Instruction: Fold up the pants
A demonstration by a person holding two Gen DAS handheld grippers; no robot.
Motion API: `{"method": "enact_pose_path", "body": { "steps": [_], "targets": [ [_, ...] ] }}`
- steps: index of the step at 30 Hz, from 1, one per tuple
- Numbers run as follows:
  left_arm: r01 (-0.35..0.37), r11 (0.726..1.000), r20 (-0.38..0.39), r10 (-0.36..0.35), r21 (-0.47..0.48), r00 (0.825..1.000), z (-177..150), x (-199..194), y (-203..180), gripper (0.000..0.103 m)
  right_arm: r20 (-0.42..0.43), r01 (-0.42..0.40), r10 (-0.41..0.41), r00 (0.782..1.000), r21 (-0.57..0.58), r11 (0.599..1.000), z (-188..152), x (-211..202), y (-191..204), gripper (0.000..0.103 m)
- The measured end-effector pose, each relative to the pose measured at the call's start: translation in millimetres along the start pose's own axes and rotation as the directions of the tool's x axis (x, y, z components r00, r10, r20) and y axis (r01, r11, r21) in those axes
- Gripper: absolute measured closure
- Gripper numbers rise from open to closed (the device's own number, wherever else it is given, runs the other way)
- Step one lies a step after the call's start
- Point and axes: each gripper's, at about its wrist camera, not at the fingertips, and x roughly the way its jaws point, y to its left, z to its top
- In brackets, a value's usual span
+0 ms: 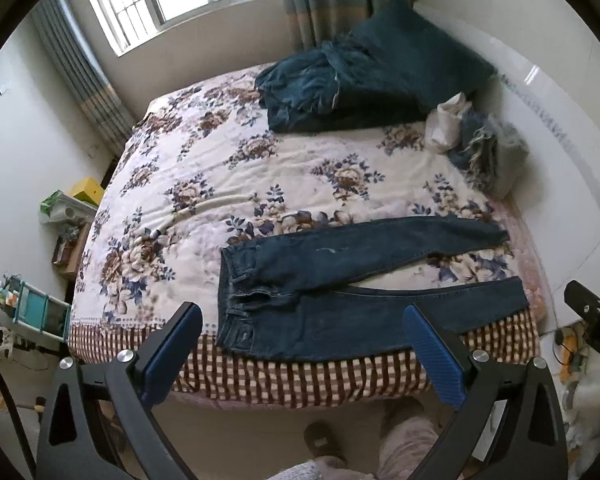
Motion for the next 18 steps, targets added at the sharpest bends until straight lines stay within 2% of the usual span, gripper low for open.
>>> {"method": "enact_pose_path", "body": {
  "steps": [3,5,6,7,8,13,14,18],
  "targets": [
    [-0.004,1.0,-0.029,0.004,0.0,1.0,15.4,35.0,-29.5,0.0,-0.035,-0.028,0.028,0.999,0.011,1.0,30.5,68.8,-24.6,0.0],
    [-0.01,1.0,-0.057,0.01,-0.002,0.998,30.9,68.3,-62.8,0.0,-0.068,-0.057,0.059,0.996,0.035,0.998,49.6,109.5,-42.9,0.0],
    [-0.017,1.0,-0.068,0.017,-0.001,0.998,36.1,78.3,-71.8,0.0,-0.105,-0.076,0.081,0.991,0.059,0.995,64.4,143.7,-61.5,0.0],
    [-0.02,1.0,-0.089,0.02,0.004,0.996,44.0,95.7,-89.5,0.0,-0.115,-0.085,0.092,0.989,0.071,0.994,72.5,159.3,-72.8,0.0],
    [0.0,1.0,-0.114,0.001,0.011,0.993,52.1,114.9,-109.5,0.0,-0.135,-0.098,0.11,0.985,0.094,0.991,83.5,186.0,-89.2,0.0],
    [0.023,0.995,-0.202,-0.003,0.094,0.979,73.9,206.8,-197.9,0.0,-0.25,-0.071,0.141,0.958,0.269,0.961,134.8,333.8,-192.4,0.0],
    [0.031,0.994,-0.227,-0.006,0.109,0.974,75.8,230.3,-215.9,0.0,-0.259,-0.066,0.145,0.955,0.291,0.954,137.9,348.4,-203.5,0.0],
    [0.074,0.988,-0.308,-0.029,0.135,0.951,75.5,316.1,-273.9,0.0,-0.311,-0.035,0.171,0.935,0.399,0.916,163.8,454.5,-274.5,0.002]
  ]
}}
